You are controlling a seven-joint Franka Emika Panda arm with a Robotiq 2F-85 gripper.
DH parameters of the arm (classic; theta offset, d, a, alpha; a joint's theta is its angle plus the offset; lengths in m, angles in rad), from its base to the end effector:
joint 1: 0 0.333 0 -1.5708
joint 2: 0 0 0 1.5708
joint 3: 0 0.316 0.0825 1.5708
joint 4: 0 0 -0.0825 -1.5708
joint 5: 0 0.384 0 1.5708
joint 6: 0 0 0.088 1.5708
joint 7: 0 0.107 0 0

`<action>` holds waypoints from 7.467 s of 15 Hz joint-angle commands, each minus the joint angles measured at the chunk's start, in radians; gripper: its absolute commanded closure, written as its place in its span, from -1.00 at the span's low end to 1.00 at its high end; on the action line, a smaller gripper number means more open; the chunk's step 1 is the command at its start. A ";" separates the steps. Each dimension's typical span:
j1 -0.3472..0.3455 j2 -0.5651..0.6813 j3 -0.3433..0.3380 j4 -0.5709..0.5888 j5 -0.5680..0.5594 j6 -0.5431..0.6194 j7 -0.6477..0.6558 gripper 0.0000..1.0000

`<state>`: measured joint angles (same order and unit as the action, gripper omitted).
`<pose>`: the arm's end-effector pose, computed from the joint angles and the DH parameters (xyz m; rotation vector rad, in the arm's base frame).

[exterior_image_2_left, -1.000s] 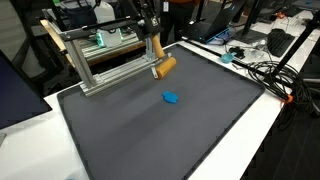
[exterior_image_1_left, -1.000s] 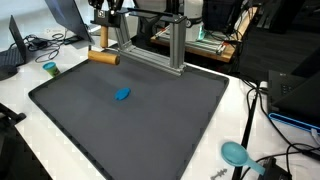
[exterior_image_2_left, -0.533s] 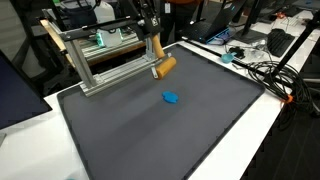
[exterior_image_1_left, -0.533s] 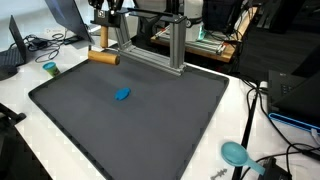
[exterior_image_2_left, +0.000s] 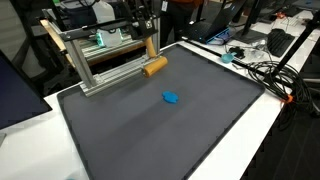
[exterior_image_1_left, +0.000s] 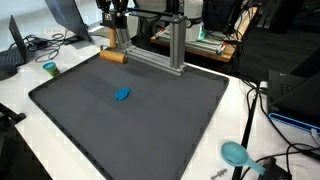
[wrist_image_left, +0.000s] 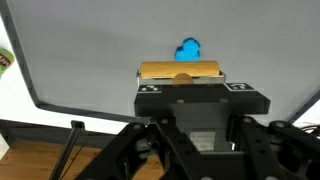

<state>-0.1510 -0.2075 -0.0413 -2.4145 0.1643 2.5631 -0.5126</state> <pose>0.4836 -0.0971 0.4275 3.0638 0.3045 0.5836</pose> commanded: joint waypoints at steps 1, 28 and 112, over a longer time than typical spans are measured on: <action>0.010 -0.094 0.026 0.086 -0.240 -0.258 0.231 0.57; 0.145 -0.171 0.120 0.066 -0.322 -0.675 0.660 0.57; 0.090 -0.547 0.034 -0.215 -0.200 -0.644 0.643 -1.00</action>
<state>-0.0449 -0.6501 0.0008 -2.6216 -0.0323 1.9800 0.1438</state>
